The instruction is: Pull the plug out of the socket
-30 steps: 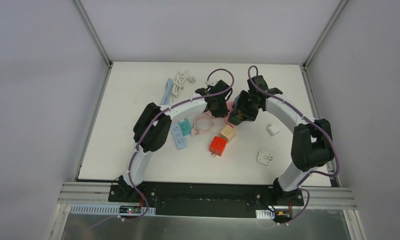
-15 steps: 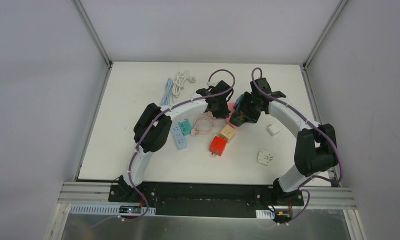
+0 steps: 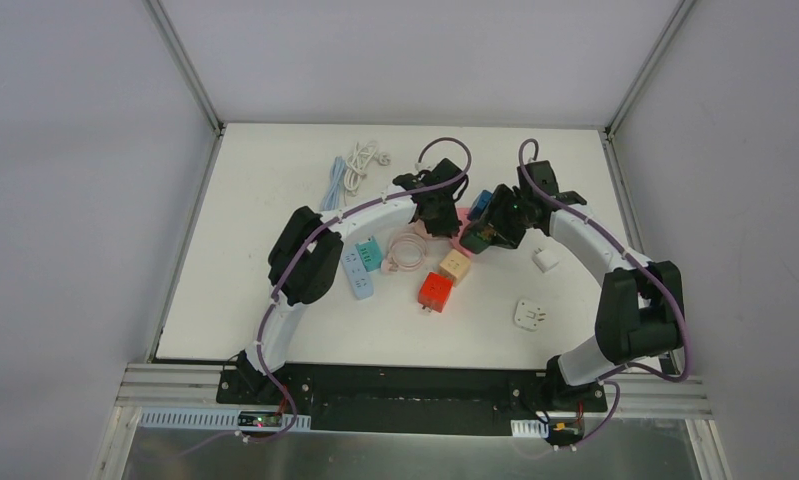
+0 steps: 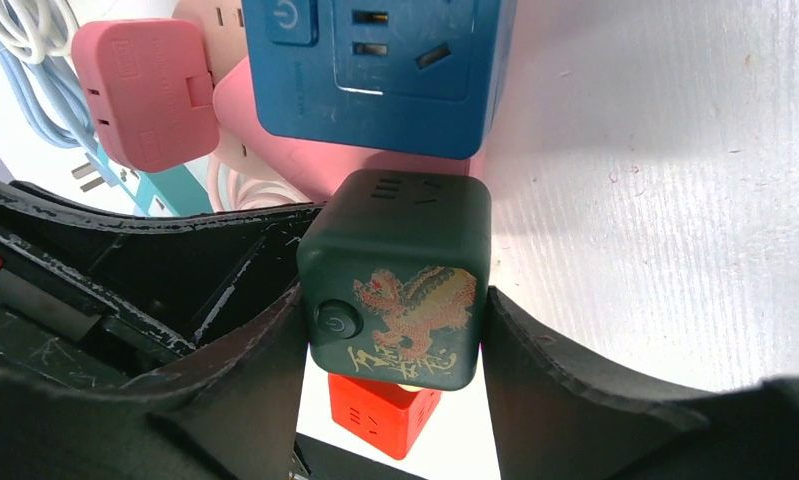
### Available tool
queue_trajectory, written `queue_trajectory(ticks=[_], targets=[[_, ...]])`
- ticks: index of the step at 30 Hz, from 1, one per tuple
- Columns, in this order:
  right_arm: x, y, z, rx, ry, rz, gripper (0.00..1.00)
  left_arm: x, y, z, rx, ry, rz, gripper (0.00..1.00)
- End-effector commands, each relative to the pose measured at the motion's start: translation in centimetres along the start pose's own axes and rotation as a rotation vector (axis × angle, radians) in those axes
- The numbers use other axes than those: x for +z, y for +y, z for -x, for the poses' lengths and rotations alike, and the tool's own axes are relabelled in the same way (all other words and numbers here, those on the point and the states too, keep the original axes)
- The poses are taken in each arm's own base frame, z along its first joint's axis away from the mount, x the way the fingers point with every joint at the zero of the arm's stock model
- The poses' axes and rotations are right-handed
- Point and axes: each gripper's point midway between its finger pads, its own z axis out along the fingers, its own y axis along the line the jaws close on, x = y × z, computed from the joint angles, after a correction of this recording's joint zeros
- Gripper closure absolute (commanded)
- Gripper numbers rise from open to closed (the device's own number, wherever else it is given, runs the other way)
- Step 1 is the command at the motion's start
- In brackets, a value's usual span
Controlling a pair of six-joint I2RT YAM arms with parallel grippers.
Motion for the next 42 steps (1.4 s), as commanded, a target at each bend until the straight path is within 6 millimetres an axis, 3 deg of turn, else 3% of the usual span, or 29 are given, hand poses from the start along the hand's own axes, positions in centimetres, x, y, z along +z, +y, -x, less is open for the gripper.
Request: queue_trajectory(ticks=[1,3,6,11,20,27,30,35,42], targets=[[-4.1,7.2,3.1,-0.054,-0.126,0.247,1.00,2.3,6.6,-3.2,0.044,0.113,0.238,0.84],[-3.7,6.2,3.3,-0.029,-0.129,0.179,1.00,2.3,6.7,-3.3,0.045,0.115,0.241,0.84],[-4.1,6.2,3.7,-0.008,-0.127,0.170,1.00,2.2,6.7,-3.4,0.046,0.118,0.243,0.85],[-4.9,5.0,5.6,0.110,-0.077,0.150,1.00,2.0,7.2,-3.1,0.064,0.108,0.267,0.88],[-0.6,1.5,3.1,0.008,-0.004,-0.193,1.00,2.1,7.0,-3.1,0.064,0.116,0.261,0.88],[-0.4,0.1,3.1,-0.038,-0.026,-0.281,1.00,2.0,5.8,-3.0,0.049,0.108,0.198,0.86],[-0.3,-0.1,2.6,-0.043,-0.015,-0.271,1.00,1.1,4.0,-1.9,0.044,0.068,0.109,0.83],[0.0,0.4,1.9,-0.035,-0.027,-0.160,1.00,-1.9,0.6,1.1,0.044,-0.057,-0.041,0.72],[0.3,0.0,0.7,-0.018,-0.010,-0.076,1.00,-4.9,-1.5,4.5,0.009,-0.200,-0.118,0.52]])
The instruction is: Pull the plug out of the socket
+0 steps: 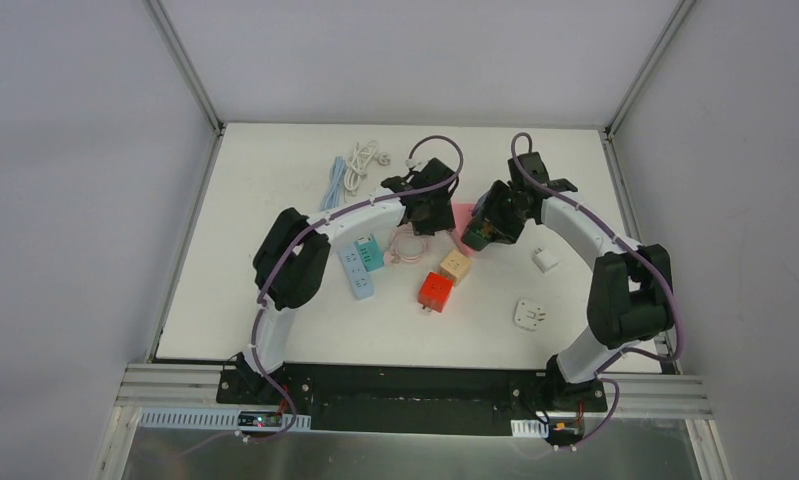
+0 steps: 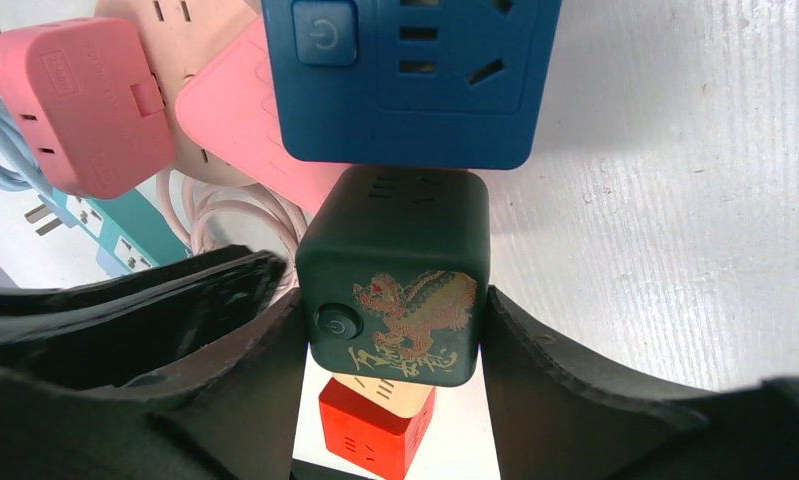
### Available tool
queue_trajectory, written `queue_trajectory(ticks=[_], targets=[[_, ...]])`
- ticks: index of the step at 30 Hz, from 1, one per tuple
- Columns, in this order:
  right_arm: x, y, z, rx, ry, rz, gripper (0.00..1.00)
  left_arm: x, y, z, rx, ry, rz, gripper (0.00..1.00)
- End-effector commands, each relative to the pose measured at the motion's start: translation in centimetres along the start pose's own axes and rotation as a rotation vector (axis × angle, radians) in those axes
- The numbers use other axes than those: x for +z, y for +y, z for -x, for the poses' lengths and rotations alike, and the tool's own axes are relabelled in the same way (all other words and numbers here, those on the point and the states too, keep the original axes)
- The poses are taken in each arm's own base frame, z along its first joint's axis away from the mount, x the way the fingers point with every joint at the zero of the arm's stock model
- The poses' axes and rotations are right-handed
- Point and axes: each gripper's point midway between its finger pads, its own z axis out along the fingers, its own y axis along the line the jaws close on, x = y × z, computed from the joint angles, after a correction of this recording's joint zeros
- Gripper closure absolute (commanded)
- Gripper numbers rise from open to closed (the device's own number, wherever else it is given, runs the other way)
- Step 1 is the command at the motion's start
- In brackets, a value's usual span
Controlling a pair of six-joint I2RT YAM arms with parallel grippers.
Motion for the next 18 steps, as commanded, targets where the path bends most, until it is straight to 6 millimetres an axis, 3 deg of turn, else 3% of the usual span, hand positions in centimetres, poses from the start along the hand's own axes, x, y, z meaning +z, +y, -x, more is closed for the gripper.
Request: queue_trajectory(ticks=[1,5,11,14,18], targets=[[-1.0,0.3,-0.6,-0.008,-0.009,0.067,1.00,-4.1,-3.0,4.8,-0.029,-0.177,-0.114,0.50],[-1.0,0.7,-1.3,-0.001,0.013,0.104,1.00,-3.2,-2.8,4.9,-0.037,-0.177,-0.081,0.40],[-1.8,1.7,-1.4,0.012,0.017,0.150,1.00,-0.4,-2.0,3.2,-0.054,-0.092,-0.011,0.33],[-2.6,2.8,-1.4,0.025,0.034,0.194,1.00,0.5,-1.7,2.2,-0.070,-0.055,-0.003,0.34],[-3.2,3.7,-1.0,0.026,0.032,0.220,1.00,1.5,-0.8,0.8,-0.075,0.000,0.039,0.46]])
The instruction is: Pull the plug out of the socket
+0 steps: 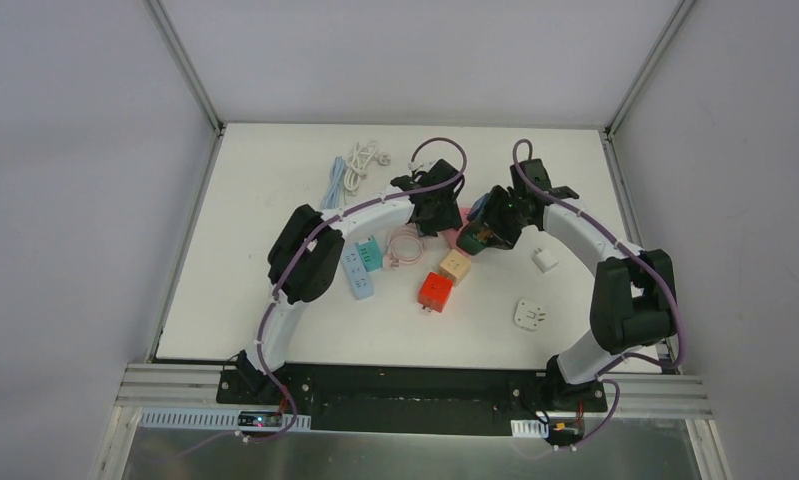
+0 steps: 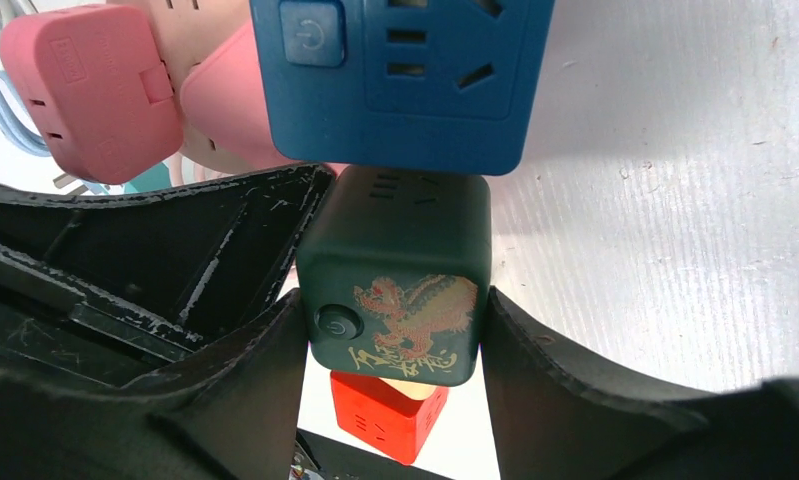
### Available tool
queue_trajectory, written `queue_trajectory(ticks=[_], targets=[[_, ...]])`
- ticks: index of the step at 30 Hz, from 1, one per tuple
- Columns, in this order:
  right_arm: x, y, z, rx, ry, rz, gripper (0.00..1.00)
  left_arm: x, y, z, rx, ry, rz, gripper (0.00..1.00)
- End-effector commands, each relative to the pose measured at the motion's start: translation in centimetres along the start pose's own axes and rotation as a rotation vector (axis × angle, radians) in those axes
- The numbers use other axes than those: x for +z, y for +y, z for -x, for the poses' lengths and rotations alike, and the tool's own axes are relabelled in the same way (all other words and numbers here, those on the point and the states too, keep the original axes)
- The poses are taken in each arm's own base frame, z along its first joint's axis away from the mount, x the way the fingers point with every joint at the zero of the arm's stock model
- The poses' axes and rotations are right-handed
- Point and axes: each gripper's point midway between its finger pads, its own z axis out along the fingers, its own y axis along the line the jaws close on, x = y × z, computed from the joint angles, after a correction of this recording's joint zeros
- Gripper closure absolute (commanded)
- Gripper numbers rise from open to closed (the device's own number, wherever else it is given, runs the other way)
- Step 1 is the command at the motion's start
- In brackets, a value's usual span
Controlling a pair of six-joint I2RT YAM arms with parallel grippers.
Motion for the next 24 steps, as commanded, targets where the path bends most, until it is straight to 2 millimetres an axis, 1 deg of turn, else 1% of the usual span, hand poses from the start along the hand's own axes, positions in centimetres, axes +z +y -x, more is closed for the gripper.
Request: queue_trajectory(ticks=[1,5,8,9,10,12,15,17,20,22,24], targets=[[-3.0,3.8,0.5,-0.008,-0.012,0.136,1.00,0.4,0.8,-1.3,-0.018,0.068,0.050,0.47],[-3.7,5.2,1.6,-0.017,-0.030,0.172,1.00,1.0,2.2,-3.4,-0.002,0.111,0.099,0.51],[-4.1,6.1,2.5,0.009,-0.025,0.185,1.00,1.2,3.4,-4.4,0.005,0.133,0.132,0.57],[-4.4,6.0,2.9,0.036,-0.022,0.154,1.00,1.2,3.6,-4.7,0.005,0.140,0.139,0.59],[-3.7,5.1,2.8,0.059,0.021,0.083,1.00,1.3,3.9,-4.9,0.007,0.144,0.146,0.61],[-3.5,4.6,2.7,0.047,0.061,0.002,1.00,1.3,4.1,-5.3,0.013,0.151,0.153,0.64],[-3.1,3.7,2.9,0.030,0.024,-0.042,1.00,1.3,4.1,-5.5,0.021,0.153,0.160,0.66],[-3.0,3.6,2.8,0.024,0.015,-0.028,1.00,1.3,4.1,-5.4,0.022,0.153,0.161,0.67],[-3.2,4.0,2.5,-0.012,-0.013,0.061,1.00,1.2,4.2,-5.4,0.024,0.154,0.168,0.69],[-3.9,5.3,2.7,-0.053,-0.053,0.182,1.00,1.3,4.2,-5.5,0.023,0.161,0.173,0.70],[-4.9,6.1,2.8,-0.079,-0.095,0.265,1.00,1.3,4.3,-5.6,0.023,0.167,0.176,0.71]])
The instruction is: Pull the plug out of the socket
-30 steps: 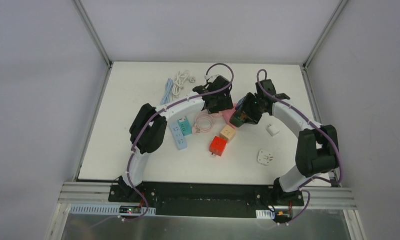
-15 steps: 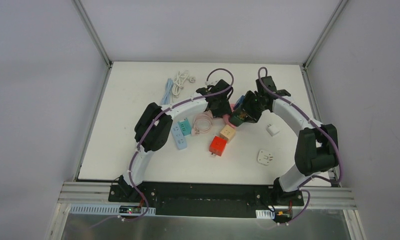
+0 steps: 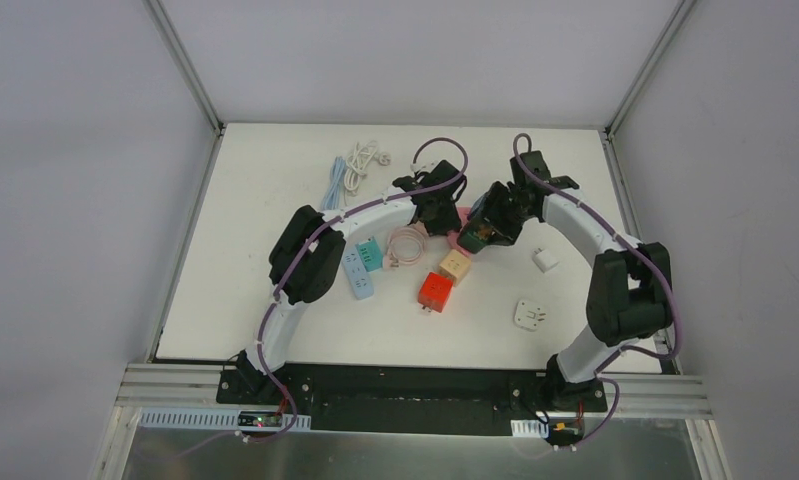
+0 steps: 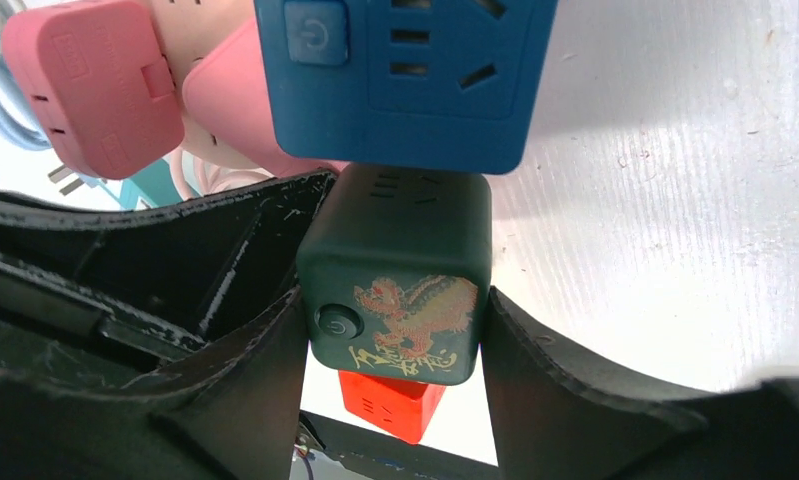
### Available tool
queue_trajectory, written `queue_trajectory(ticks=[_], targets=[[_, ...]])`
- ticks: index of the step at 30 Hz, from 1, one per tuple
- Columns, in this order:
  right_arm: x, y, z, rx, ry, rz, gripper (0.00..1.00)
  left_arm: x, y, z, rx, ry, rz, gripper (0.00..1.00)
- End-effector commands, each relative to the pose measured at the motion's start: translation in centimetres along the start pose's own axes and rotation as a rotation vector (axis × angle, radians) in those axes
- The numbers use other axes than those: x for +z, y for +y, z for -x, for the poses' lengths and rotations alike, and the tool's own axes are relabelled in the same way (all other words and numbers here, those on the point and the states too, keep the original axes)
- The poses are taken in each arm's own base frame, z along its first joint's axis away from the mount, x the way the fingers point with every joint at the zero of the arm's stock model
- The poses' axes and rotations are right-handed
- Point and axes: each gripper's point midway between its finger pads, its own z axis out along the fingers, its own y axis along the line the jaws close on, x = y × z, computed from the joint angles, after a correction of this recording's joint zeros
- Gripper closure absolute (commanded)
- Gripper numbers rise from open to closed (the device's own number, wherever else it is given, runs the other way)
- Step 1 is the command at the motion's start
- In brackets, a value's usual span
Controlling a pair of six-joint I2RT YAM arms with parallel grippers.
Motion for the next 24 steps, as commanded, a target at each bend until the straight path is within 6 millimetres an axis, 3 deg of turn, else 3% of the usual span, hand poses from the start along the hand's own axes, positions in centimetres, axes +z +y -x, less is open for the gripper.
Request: queue_trajectory(ticks=[1,5,9,16,24], targets=[[-5.2,5.7,1.7,-0.116,-0.170,0.350,1.00,1.1,5.0,-4.2,0.061,0.123,0.183,0.72],[-5.4,5.7,1.8,-0.104,-0.198,0.371,1.00,1.2,5.1,-4.4,0.060,0.130,0.190,0.73],[-3.9,2.6,2.2,0.059,-0.136,0.097,1.00,1.2,5.3,-4.5,0.062,0.136,0.200,0.74],[-5.5,1.0,3.6,0.058,-0.240,0.043,1.00,1.0,4.6,-4.0,0.060,0.122,0.173,0.75],[-8.0,-2.0,4.5,0.091,-0.320,0.038,1.00,-1.6,-1.1,-2.0,0.112,0.113,-0.075,0.53]])
